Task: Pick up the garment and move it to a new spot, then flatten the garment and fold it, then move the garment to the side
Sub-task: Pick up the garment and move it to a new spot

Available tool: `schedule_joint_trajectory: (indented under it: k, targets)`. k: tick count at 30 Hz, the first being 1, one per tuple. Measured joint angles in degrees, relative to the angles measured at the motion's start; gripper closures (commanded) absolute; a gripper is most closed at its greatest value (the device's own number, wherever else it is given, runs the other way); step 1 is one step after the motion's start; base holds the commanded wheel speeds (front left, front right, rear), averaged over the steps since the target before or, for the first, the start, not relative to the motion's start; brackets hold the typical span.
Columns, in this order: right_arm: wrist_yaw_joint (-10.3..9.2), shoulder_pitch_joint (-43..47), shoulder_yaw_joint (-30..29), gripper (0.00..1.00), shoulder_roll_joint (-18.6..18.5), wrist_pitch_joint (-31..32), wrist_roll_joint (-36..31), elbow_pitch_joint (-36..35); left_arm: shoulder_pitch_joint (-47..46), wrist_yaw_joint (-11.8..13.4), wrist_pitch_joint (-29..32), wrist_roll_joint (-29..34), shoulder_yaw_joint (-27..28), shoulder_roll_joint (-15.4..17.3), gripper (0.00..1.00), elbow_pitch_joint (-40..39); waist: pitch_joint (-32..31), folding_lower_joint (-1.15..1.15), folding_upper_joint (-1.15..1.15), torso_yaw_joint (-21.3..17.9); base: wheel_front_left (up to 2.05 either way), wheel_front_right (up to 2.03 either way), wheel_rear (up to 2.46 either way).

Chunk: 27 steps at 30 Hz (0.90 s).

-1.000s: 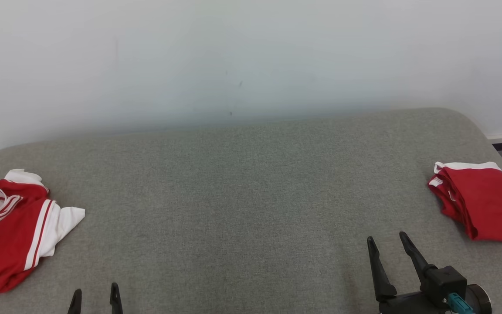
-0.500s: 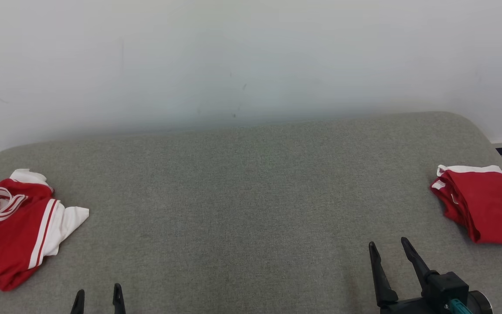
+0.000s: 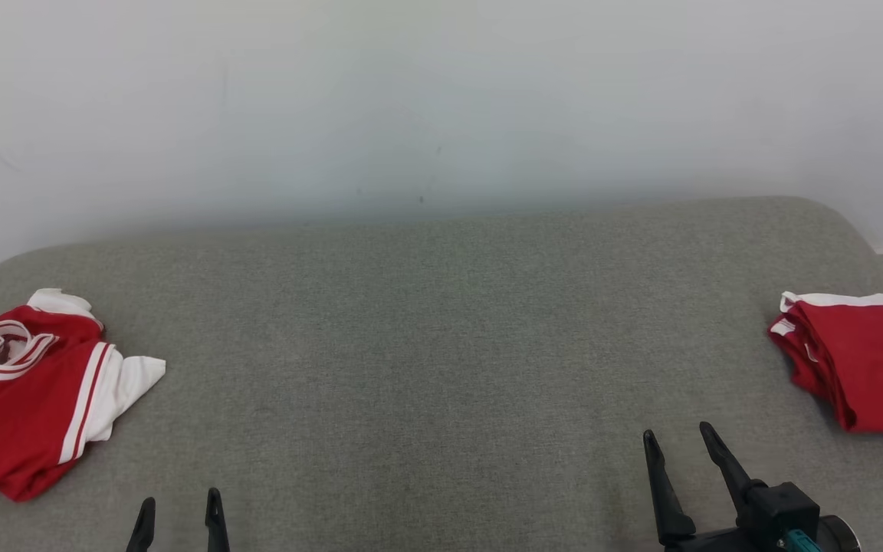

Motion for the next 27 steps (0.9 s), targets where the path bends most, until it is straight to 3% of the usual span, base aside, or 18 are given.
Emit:
schedule_joint_trajectory:
  k: [9,27]
  targets:
    - [0.0,0.9,0.9,0.0,0.0,0.0,0.9,-0.1,-0.4,0.2,0.0,0.0,0.2,0.0,0.0,-0.5,-0.1,0.0,0.0,4.4,0.0,0.0,0.0]
    - [0.0,1.3,4.4,0.0,0.1,0.0,3.9,0.2,0.3,-1.9,0.0,1.2,5.9,0.3,0.0,1.1,-1.2,0.0,0.0,17.8,0.0,0.0,0.0]
